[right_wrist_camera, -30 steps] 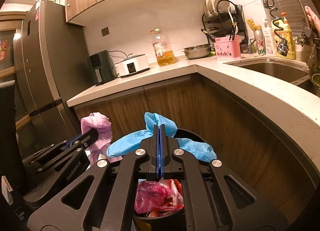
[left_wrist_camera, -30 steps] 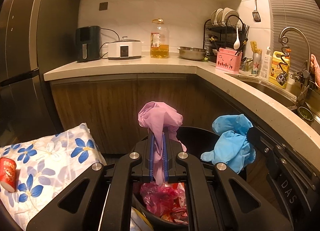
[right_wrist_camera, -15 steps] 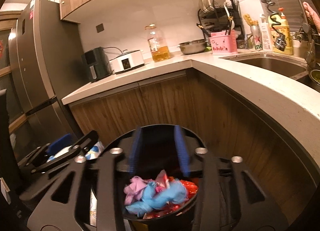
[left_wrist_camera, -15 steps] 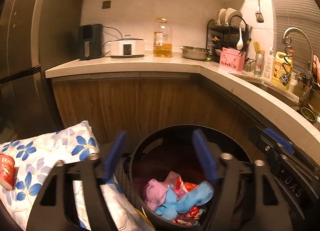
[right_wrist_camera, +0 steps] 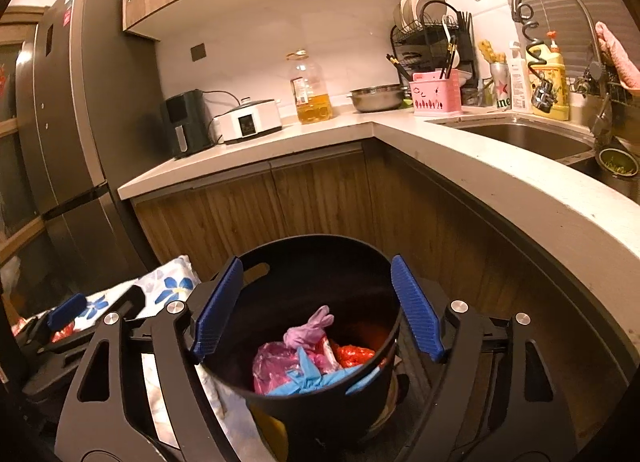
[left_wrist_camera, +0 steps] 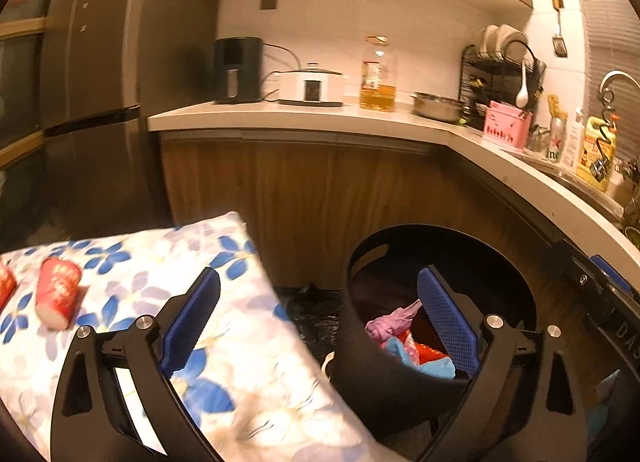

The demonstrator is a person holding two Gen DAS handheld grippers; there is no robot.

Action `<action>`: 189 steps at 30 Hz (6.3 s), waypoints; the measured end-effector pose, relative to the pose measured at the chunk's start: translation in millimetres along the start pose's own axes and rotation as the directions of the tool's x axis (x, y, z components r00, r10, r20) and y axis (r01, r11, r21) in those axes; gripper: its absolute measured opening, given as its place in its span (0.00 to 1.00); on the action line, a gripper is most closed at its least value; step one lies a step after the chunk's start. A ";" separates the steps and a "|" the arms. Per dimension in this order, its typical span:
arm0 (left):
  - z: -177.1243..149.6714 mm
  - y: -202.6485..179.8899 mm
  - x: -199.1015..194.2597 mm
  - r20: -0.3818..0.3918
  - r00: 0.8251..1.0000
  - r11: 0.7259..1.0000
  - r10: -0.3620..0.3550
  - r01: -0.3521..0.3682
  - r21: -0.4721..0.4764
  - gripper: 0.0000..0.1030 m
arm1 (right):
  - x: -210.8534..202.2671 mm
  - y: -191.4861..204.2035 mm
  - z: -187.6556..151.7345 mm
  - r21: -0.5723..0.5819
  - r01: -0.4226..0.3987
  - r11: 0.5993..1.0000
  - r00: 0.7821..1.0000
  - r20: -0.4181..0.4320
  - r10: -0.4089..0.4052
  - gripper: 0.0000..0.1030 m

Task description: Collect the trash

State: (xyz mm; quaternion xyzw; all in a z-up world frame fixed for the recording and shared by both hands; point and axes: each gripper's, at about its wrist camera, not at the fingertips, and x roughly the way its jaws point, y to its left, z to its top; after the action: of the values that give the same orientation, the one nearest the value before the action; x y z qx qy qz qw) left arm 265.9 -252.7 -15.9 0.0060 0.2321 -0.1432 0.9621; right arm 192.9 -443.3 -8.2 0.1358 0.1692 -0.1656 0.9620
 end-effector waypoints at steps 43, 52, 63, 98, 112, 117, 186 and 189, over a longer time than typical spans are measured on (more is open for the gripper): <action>-67.2 240.4 -142.6 -0.034 0.904 0.876 0.427 -0.423 -0.232 0.92 | -79.0 223.0 -89.0 -0.167 -0.325 0.931 0.946 -0.065 0.318 0.80; -70.8 320.8 -137.6 -0.030 0.871 0.832 0.490 -0.478 -0.280 0.92 | -56.2 285.0 -111.6 -0.150 -0.451 0.880 0.890 -0.140 0.433 0.79; -58.9 415.5 -93.4 -0.039 0.904 0.845 0.426 -0.413 -0.340 0.92 | -13.9 360.4 -131.5 -0.174 -0.494 0.852 0.867 -0.176 0.467 0.79; -65.6 477.9 -5.0 -0.245 0.938 0.877 0.243 -0.321 -0.357 0.61 | 93.9 431.8 -162.8 -0.067 -0.514 0.855 0.780 -0.451 0.433 0.62; -53.9 444.4 -29.1 -0.182 0.944 0.898 0.275 -0.320 -0.302 0.59 | 72.2 411.0 -146.0 -0.054 -0.533 0.845 0.788 -0.396 0.471 0.58; -44.5 412.6 -37.2 -0.166 0.947 0.908 0.275 -0.313 -0.277 0.59 | 59.0 387.5 -130.4 -0.044 -0.520 0.853 0.805 -0.360 0.472 0.58; -19.6 31.0 -26.1 -0.048 0.996 0.997 0.081 -0.080 0.022 0.92 | -19.6 37.1 -26.2 -0.156 0.030 0.987 0.995 -0.090 -0.044 0.88; -27.9 47.5 -52.8 -0.058 0.994 0.995 0.097 -0.098 -0.003 0.93 | -39.5 49.1 -31.7 -0.170 0.029 0.985 0.993 -0.105 -0.047 0.92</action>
State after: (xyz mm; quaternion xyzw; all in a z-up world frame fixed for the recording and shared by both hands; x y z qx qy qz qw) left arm 221.8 -190.7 -19.8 0.0186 0.2597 -0.0950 0.9608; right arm 166.8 -377.9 -12.3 0.0595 0.2371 -0.1615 0.9561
